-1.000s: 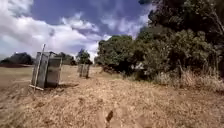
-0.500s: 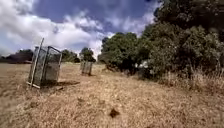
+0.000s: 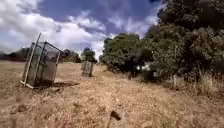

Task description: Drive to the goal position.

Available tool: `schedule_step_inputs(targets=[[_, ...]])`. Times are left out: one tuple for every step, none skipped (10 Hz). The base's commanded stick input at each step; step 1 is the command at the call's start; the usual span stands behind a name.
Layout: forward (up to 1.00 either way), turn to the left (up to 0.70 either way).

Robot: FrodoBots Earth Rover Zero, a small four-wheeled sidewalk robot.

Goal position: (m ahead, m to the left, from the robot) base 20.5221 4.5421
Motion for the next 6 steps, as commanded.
schedule_step_inputs(targets=[[0.70,0.00],[0.70,0.00],[0.70,0.00],[0.70,0.00],[0.70,0.00],[0.70,0.00]])
